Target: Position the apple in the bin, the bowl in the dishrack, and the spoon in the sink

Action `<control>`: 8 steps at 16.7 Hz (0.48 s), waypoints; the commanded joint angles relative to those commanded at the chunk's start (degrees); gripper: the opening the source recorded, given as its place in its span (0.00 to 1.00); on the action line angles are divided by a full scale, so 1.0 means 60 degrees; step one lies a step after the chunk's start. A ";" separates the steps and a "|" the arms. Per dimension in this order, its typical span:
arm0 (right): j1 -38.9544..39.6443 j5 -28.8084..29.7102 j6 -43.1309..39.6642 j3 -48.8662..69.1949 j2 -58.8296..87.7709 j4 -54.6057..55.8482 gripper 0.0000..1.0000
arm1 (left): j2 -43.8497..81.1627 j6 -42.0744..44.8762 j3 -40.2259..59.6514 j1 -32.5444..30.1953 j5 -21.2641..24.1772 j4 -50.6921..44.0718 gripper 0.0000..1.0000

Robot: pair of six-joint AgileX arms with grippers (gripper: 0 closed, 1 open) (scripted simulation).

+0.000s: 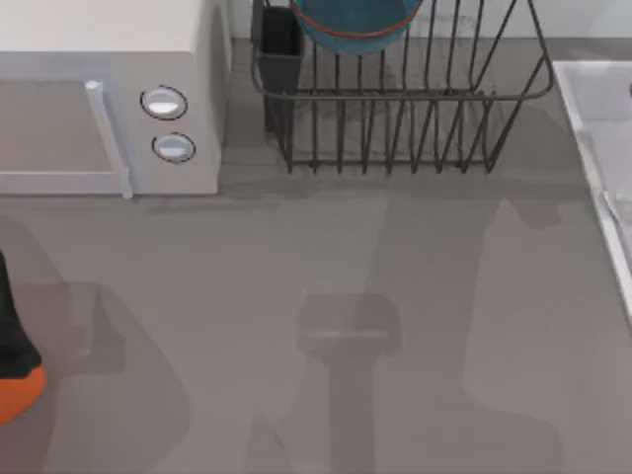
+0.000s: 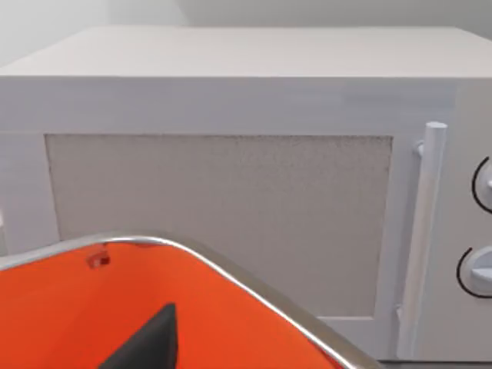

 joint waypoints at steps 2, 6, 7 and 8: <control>0.0000 0.0000 0.0000 0.0000 0.0000 0.0000 0.98 | 0.0000 0.0000 0.0000 0.0000 0.0000 0.0000 1.00; 0.0000 0.0000 0.0000 0.0000 0.0000 0.0000 1.00 | 0.0000 0.0000 0.0000 0.0000 0.0000 0.0000 1.00; 0.0000 0.0000 0.0000 0.0000 0.0000 0.0000 1.00 | 0.0000 0.0000 0.0000 0.0000 0.0000 0.0000 1.00; 0.0000 0.0000 0.0000 0.0000 0.0000 0.0000 1.00 | 0.0000 0.0000 0.0000 0.0000 0.0000 0.0000 1.00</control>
